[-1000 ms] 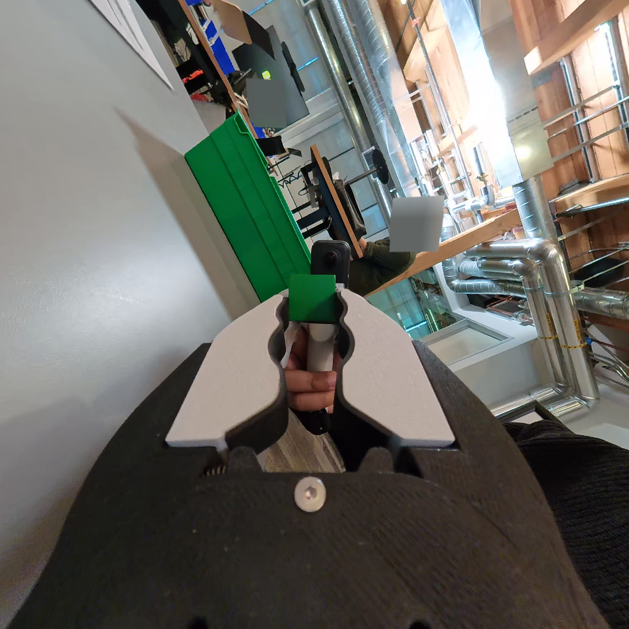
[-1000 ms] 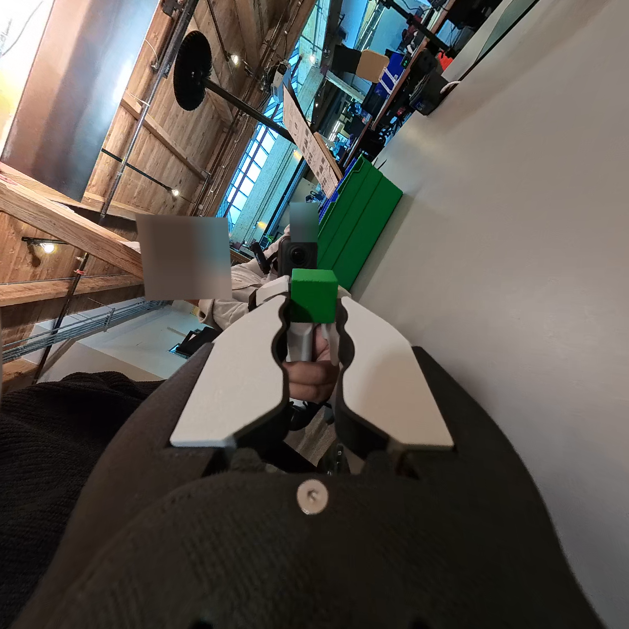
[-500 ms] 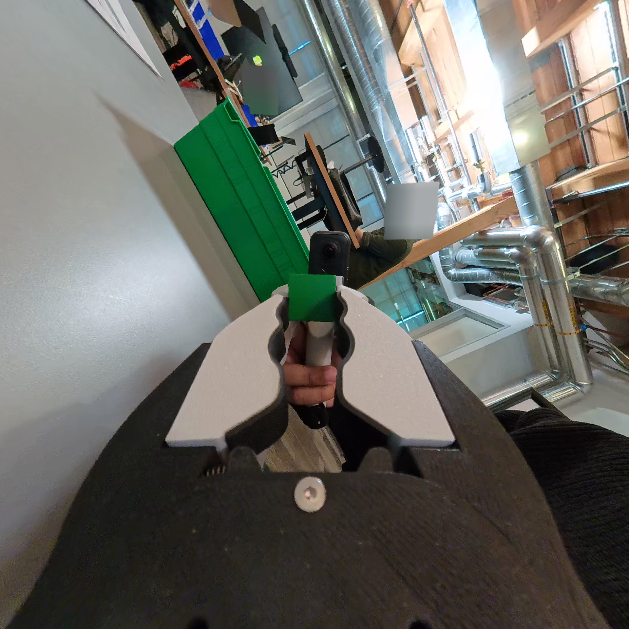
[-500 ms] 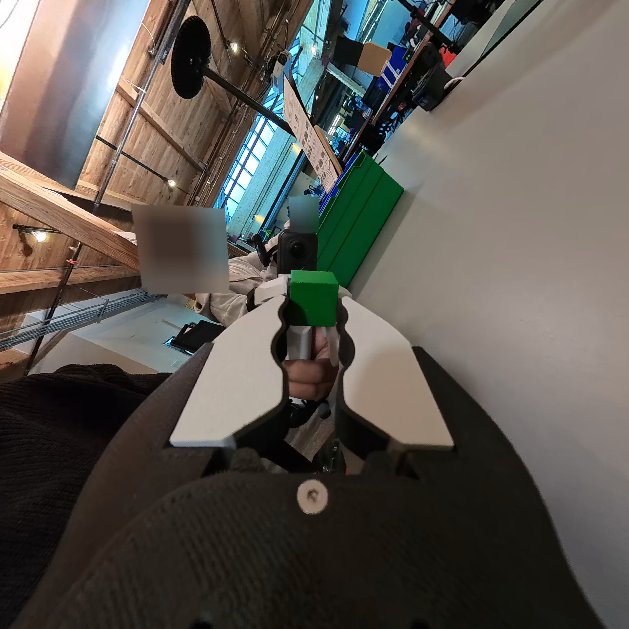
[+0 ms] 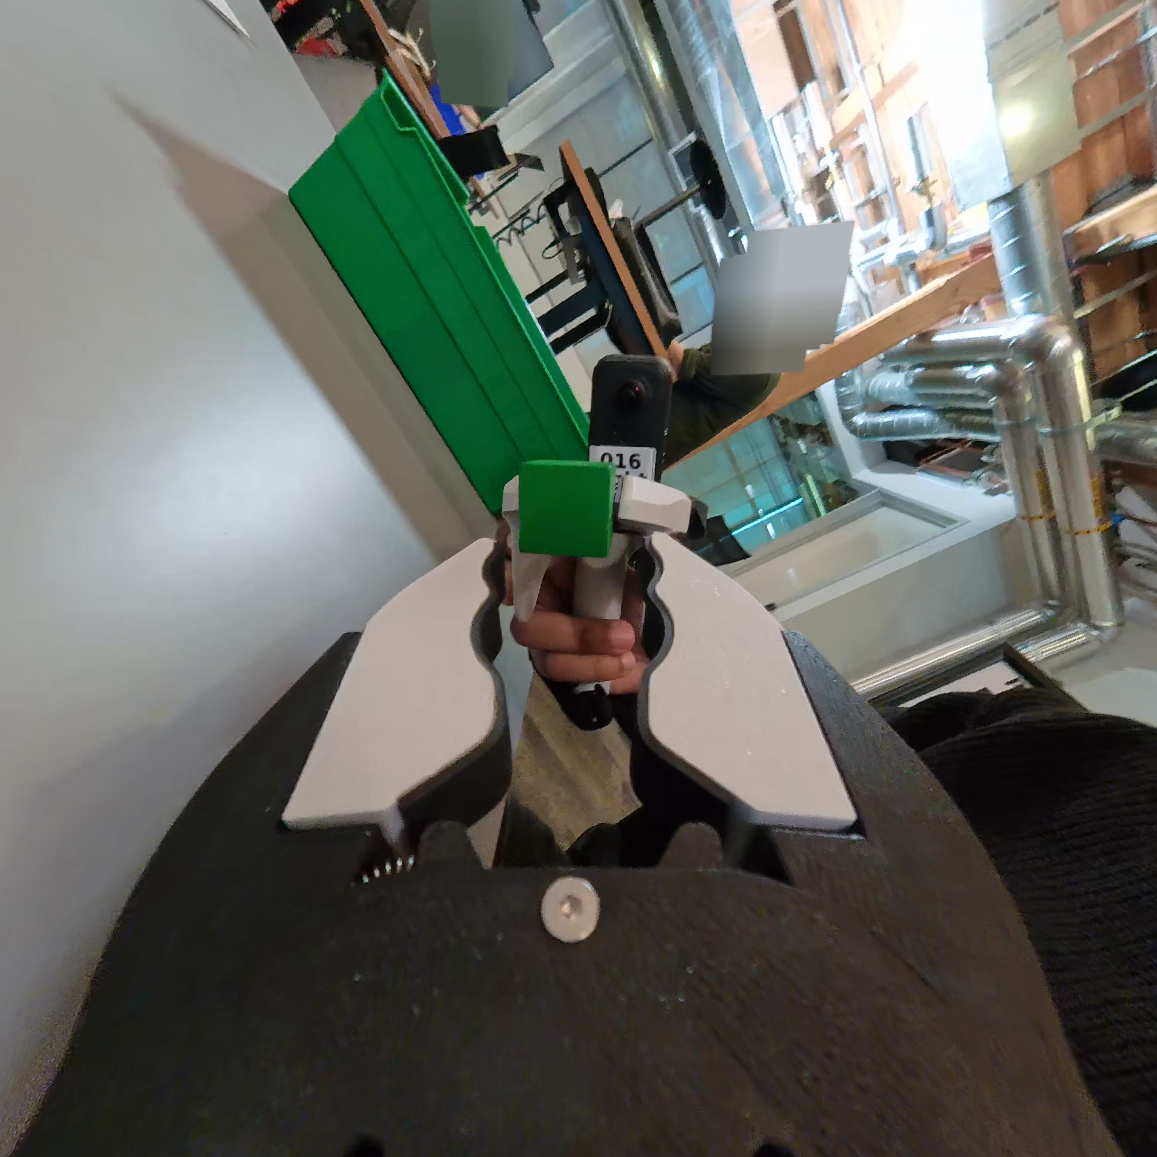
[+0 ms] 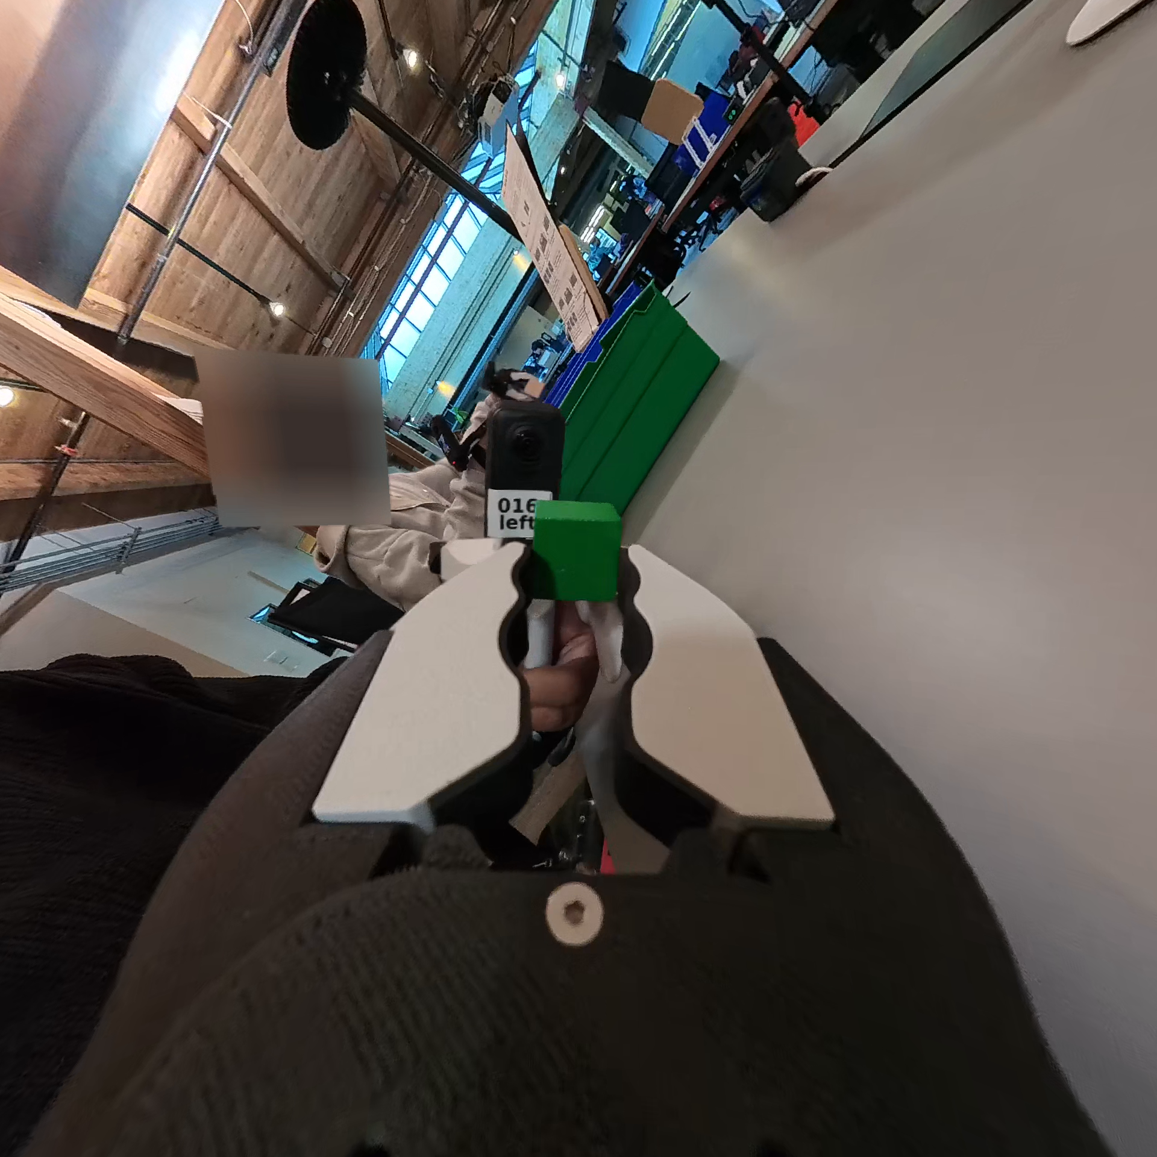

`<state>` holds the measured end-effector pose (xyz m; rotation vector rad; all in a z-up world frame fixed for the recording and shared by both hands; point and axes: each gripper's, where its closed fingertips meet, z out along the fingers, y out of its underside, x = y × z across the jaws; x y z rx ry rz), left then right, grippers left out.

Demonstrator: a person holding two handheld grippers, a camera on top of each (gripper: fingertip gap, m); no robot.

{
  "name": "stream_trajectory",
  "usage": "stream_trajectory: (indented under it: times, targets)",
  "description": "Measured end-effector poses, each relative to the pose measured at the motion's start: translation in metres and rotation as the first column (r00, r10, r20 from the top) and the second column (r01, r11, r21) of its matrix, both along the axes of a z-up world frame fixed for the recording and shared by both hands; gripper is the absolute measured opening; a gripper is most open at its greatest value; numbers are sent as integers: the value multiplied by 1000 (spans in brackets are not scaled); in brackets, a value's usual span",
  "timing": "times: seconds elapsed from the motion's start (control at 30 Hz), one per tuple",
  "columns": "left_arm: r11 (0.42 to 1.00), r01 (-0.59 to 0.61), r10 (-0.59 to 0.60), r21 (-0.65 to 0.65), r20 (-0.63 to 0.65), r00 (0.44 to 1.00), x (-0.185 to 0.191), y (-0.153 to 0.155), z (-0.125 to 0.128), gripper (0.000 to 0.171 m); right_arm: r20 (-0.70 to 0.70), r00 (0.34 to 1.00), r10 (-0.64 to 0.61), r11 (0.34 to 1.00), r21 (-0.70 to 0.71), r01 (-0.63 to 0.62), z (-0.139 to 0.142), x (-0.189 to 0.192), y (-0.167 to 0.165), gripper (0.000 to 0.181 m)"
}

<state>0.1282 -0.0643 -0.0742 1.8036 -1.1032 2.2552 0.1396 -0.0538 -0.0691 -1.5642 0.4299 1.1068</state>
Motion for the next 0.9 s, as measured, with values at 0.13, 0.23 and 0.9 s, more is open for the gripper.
stream_trajectory:
  times: [0.13,0.23,0.9]
  targets:
    - [994,35,-31,105,-38,999,-1,0,-8,50,-17,1000,-6,1000,-6,6,0,6,-1,26]
    - [990,53,-43,128,-81,996,-1,7,-15,49,-19,1000,7,1000,-19,-7,-2,6,-2,26]
    - [980,150,-131,130,-144,981,-6,12,-28,50,91,996,4,999,-37,-1,3,9,-4,26]
